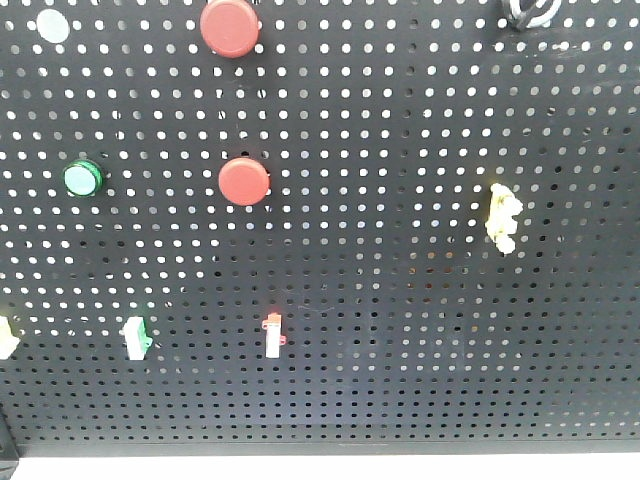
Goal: Rotate knob clockwise with right arm
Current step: 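Raise the right gripper toward the black selector knob in silver ring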
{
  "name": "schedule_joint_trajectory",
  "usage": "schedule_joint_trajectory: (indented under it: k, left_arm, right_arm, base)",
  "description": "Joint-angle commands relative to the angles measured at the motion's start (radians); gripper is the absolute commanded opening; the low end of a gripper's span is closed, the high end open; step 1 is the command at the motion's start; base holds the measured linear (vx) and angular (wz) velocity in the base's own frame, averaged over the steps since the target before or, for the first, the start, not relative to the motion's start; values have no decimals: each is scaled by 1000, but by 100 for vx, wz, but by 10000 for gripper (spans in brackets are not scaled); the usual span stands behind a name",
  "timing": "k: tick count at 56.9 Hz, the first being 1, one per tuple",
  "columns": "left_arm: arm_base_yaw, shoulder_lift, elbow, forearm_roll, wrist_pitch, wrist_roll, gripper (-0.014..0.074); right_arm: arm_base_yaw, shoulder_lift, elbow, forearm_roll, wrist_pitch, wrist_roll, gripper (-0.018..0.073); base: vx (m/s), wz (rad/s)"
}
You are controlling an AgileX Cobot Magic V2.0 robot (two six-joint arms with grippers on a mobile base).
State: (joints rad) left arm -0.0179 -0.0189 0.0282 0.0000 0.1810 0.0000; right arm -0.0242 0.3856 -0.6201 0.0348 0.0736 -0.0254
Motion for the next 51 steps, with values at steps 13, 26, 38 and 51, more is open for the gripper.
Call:
schedule_joint_trajectory:
  k: [13, 26, 38, 51]
  left_arm:
    - [-10, -9, 26, -7, -81, 0, -6]
    - [-10, -9, 26, -7, -81, 0, -6]
    - [-10, -9, 26, -7, -81, 0, -6]
    - [-10, -9, 26, -7, -81, 0, -6]
  right_arm:
    - [2, 18, -35, -2, -74, -11, 364]
    - [2, 24, -22, -3, -85, -11, 364]
    - [2, 91, 36, -4, -201, -11, 364]
    - [2, 199, 47, -4, -261, -11, 364]
  base:
    - [0, 0]
    - [0, 0]
    - [0, 0]
    - [0, 0]
